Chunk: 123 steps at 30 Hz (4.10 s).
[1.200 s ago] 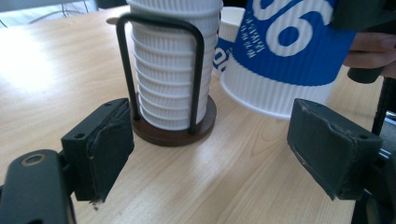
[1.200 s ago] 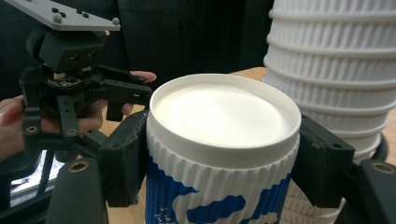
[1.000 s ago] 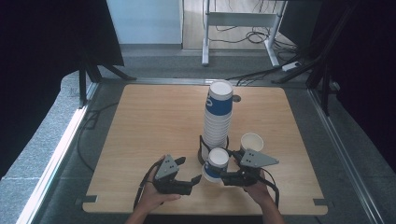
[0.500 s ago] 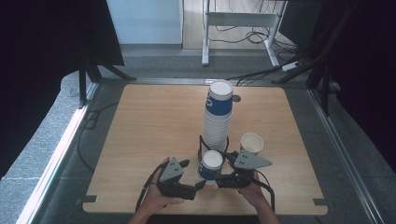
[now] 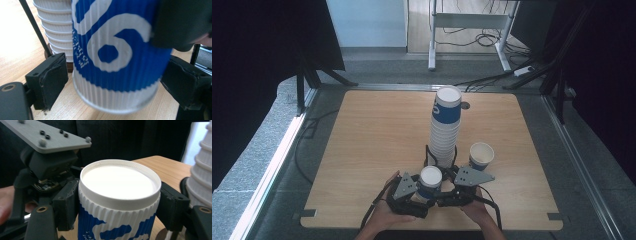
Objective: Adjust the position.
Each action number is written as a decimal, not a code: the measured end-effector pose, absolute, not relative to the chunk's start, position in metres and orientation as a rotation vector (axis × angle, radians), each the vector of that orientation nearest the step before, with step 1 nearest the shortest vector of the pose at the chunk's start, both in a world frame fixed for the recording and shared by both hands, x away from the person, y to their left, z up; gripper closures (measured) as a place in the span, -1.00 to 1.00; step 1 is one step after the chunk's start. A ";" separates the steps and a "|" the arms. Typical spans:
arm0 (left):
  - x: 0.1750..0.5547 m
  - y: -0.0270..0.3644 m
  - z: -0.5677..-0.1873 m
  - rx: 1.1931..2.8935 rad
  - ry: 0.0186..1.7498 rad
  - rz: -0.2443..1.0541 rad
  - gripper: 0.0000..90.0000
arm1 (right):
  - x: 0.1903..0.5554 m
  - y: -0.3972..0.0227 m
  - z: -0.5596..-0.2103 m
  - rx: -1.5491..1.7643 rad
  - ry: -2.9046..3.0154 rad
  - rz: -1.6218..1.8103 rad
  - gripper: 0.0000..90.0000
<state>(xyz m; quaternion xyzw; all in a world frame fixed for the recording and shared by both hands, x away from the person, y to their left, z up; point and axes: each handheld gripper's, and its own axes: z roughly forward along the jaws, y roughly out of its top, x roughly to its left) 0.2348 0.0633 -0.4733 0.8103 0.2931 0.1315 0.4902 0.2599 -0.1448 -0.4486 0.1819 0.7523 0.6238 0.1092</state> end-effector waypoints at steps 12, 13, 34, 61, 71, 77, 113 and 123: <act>0.236 0.061 -0.480 2.005 0.723 0.357 -0.65 | 0.261 -0.142 -0.453 0.533 2.258 1.809 -0.39; 0.236 0.060 -0.480 2.012 0.723 0.362 -0.65 | 0.262 -0.142 -0.454 0.539 2.262 1.806 -0.40; 0.236 0.061 -0.479 2.097 0.734 0.489 -0.62 | 0.263 -0.157 -0.450 0.579 2.256 1.801 -0.47; 0.230 0.049 -0.486 2.303 0.671 0.814 -0.63 | 0.270 -0.176 -0.455 0.598 2.446 1.646 -0.55; 0.223 0.035 -0.494 2.411 0.577 0.970 -0.63 | 0.270 -0.166 -0.467 0.600 2.562 1.599 -0.58; 0.219 0.030 -0.494 2.431 0.534 1.009 -0.64 | 0.271 -0.156 -0.473 0.602 2.578 1.586 -0.57; 0.220 0.049 -0.478 2.189 0.510 0.812 -0.92 | 0.279 -0.180 -0.472 0.599 2.521 1.930 -0.38; 0.217 0.044 -0.482 2.208 0.460 0.870 -0.94 | 0.279 -0.176 -0.473 0.626 2.572 1.874 -0.38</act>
